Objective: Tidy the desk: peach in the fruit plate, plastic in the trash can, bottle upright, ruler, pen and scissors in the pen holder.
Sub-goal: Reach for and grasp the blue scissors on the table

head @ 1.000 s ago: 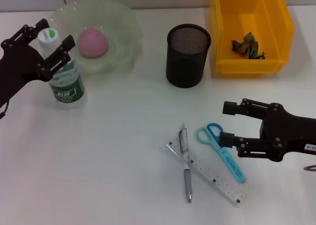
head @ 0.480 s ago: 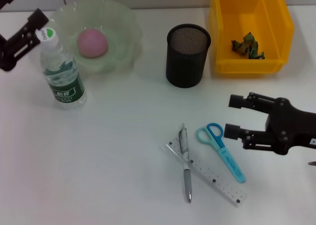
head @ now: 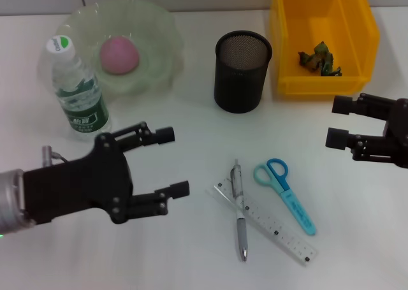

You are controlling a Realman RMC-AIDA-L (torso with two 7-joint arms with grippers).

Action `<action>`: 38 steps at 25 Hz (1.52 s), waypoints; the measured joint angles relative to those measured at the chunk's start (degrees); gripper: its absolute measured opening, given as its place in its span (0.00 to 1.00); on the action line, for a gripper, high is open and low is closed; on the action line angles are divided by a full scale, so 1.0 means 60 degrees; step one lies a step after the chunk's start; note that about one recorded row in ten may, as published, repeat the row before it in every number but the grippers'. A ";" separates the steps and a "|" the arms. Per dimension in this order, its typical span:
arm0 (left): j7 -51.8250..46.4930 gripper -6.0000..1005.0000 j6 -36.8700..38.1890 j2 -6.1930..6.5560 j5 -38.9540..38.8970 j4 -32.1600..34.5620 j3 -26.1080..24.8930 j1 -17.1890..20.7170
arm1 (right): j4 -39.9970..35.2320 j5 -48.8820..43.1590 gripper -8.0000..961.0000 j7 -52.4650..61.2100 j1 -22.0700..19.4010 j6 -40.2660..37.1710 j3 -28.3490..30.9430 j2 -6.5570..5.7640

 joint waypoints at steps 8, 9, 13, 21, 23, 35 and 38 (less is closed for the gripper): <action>0.0060 0.79 -0.0814 -0.0009 0.0199 -0.0842 0.0055 -0.0291 | -0.4969 -0.3464 0.86 0.5008 0.0589 -0.0348 -0.0817 0.0038; 0.0065 0.79 -0.0845 -0.0014 0.0198 -0.0844 0.0039 -0.0284 | -0.5548 -0.4115 0.86 0.5777 0.0758 -0.0485 -0.1215 0.0045; 0.0066 0.79 -0.0941 -0.0019 0.0202 -0.0848 0.0038 -0.0281 | -0.6748 -0.6500 0.86 0.8623 0.1863 -0.1121 -0.3063 0.0027; 0.0070 0.79 -0.1003 -0.0030 0.0217 -0.0847 0.0059 -0.0283 | -0.5615 -0.8768 0.85 1.1822 0.3455 -0.0514 -0.5645 0.0071; 0.0076 0.79 -0.1003 -0.0025 0.0217 -0.0847 0.0059 -0.0276 | -0.5132 -0.8960 0.85 1.2195 0.3672 -0.0221 -0.5944 0.0075; 0.0200 0.79 -0.1214 -0.0043 0.0236 -0.0858 0.0054 -0.0307 | -0.3488 -0.8944 0.86 1.2749 0.4116 0.1187 -0.6651 0.0144; 0.0201 0.79 -0.1221 -0.0043 0.0258 -0.0861 0.0057 -0.0309 | -0.3305 -0.8874 0.86 1.2755 0.4169 0.1481 -0.6961 0.0144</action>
